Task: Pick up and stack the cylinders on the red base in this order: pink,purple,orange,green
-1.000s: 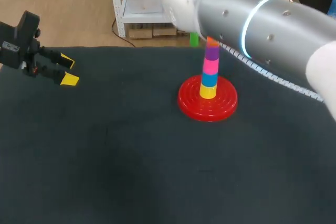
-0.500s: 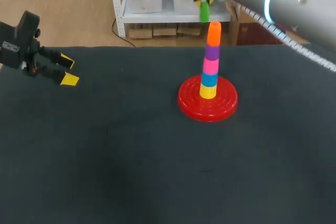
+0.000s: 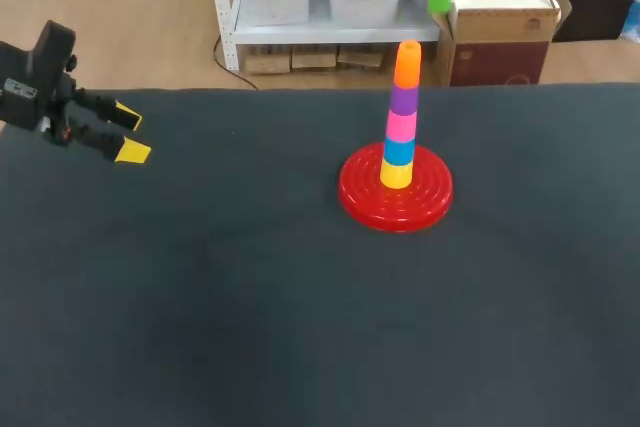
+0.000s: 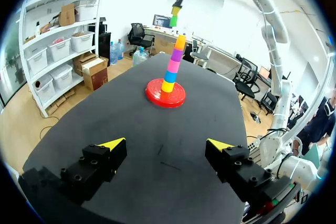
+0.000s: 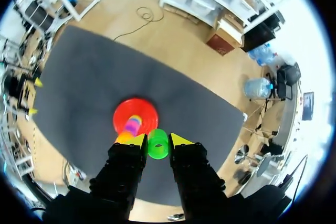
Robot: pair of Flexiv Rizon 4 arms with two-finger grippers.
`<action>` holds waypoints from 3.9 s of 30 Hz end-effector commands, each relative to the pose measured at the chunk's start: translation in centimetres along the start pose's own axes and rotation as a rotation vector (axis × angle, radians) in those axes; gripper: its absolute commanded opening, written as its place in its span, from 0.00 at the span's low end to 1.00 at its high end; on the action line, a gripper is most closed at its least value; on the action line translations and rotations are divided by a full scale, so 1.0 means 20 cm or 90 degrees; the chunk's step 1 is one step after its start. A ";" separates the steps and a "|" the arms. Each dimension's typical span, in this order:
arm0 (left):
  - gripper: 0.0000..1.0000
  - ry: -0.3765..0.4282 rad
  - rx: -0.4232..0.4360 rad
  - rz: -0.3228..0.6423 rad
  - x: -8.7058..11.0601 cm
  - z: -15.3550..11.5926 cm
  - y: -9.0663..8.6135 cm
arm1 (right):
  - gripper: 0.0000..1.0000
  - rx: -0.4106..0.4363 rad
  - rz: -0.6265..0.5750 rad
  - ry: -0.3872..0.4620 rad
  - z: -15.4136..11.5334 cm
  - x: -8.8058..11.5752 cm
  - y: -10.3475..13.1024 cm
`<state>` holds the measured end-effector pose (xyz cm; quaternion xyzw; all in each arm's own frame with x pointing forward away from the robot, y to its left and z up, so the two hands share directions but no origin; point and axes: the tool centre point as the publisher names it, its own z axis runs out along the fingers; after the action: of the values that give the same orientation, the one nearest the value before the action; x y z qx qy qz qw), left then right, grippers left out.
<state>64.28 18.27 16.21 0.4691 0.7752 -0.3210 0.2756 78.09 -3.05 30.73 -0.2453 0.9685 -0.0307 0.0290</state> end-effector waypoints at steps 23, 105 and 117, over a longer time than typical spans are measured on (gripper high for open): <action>1.00 -0.002 0.000 0.001 0.01 0.00 0.00 | 0.00 -0.037 -0.079 -0.076 -0.06 0.20 0.21; 1.00 -0.002 0.000 0.001 0.01 0.00 0.00 | 1.00 -0.059 -0.114 -0.093 0.06 0.28 0.21; 1.00 -0.002 0.000 0.001 0.01 0.00 0.00 | 1.00 -0.059 -0.074 -0.121 0.10 0.49 0.09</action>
<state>64.28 18.27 16.21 0.4691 0.7752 -0.3210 0.2755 70.53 -5.10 28.40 -0.3090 0.9509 0.0068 0.0159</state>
